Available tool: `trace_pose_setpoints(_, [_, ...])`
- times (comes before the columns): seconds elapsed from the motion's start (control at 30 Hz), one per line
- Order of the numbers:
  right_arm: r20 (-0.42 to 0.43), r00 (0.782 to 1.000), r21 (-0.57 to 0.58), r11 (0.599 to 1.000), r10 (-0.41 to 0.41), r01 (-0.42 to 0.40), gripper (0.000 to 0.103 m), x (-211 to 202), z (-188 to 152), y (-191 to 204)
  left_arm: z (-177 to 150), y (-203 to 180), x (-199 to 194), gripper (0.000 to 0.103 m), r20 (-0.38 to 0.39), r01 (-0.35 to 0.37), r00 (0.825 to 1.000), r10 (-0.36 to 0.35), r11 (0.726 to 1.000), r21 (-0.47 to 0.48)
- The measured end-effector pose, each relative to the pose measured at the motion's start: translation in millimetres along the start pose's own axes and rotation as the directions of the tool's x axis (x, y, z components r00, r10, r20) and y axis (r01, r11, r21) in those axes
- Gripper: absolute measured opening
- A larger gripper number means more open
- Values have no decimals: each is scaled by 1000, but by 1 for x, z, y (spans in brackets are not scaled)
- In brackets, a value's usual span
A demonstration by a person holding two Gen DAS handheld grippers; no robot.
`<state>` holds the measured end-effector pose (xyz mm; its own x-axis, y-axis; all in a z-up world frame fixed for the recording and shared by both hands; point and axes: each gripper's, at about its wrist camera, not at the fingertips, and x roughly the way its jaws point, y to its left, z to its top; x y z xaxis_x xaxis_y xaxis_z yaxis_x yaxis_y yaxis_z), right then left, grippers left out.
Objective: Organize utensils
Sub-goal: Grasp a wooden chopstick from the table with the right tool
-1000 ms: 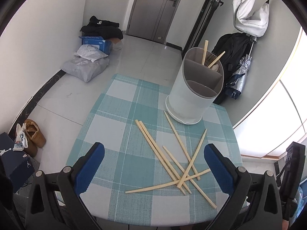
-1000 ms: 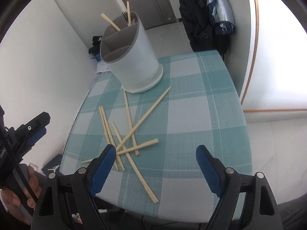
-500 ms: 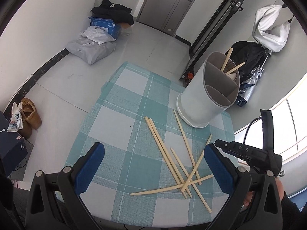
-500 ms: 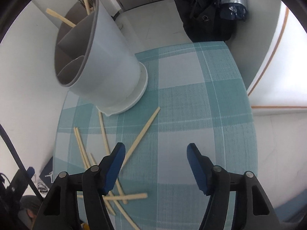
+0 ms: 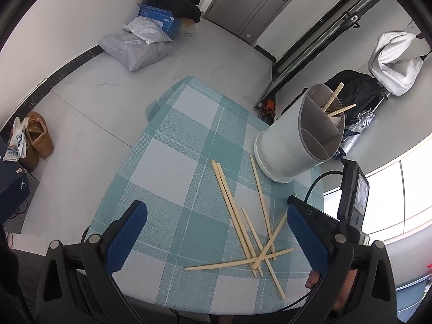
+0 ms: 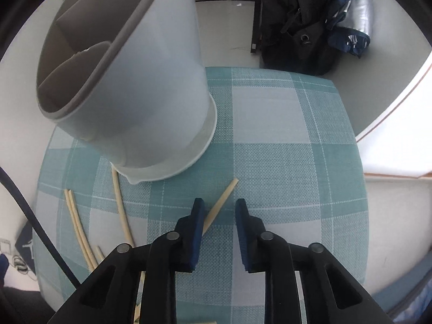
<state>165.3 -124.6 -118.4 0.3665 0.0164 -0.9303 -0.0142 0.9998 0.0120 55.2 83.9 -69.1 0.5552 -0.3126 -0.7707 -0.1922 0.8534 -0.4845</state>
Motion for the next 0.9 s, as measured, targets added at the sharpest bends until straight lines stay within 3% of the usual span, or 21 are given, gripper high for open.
trace_pose_setpoints(0.23, [10,999,-46,998,44,-43,3,-5,-2,-5,0,3,1,102,-16,5,1000,-5,1000,-15])
trace_pose_setpoints(0.43, [4,999,-111,993,37,-37,3,-15,0,-16,-1,2,1,102,-15,8,1000,-8,1000,-12])
trace_pose_setpoints(0.7, [-110,993,-284,956,38,-68,3,-11,-19,-20,-2,3,4,102,-31,7,999,-7,1000,-12])
trace_pose_setpoints(0.9, [-75,997,-357,932,30,-55,6,-16,-33,-15,-7,-12,2,102,50,-75,996,68,986,148])
